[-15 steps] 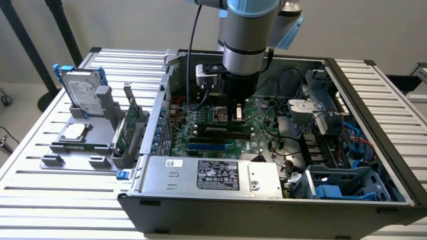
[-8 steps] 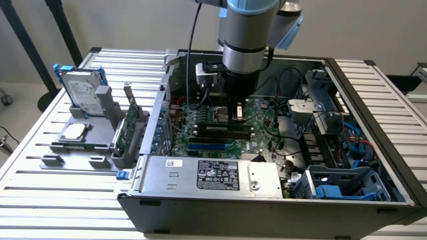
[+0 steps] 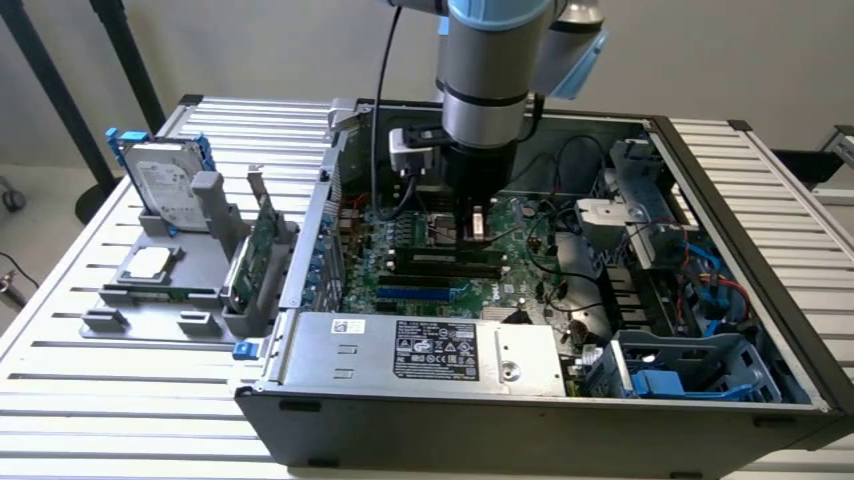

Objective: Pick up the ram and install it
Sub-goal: 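Insert the ram into the slot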

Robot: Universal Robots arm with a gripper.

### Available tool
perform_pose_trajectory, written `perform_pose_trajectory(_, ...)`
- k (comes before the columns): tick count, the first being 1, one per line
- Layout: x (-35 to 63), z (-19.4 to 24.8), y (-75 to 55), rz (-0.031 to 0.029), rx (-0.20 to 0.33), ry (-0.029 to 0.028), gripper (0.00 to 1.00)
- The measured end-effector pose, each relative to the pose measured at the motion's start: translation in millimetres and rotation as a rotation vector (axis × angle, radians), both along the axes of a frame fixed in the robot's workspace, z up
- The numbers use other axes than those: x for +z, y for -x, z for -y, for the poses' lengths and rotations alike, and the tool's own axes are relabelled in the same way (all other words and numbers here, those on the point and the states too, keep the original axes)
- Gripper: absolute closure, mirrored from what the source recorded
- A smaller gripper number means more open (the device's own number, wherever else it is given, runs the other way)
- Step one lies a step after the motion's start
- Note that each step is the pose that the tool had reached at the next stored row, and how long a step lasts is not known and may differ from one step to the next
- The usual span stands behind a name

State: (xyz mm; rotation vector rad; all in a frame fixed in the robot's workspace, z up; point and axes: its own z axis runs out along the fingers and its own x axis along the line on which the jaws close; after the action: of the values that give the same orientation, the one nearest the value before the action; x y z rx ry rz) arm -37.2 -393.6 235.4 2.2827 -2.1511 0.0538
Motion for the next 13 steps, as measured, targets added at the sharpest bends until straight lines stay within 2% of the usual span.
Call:
perform_pose_trajectory(9, -1.6, -0.2, 0.3, 0.0063, 0.000, 0.0000, 0.86)
perform_pose_trajectory(13, -2.2, -0.2, 1.0, 0.0074, 0.000, 0.0018, 0.86)
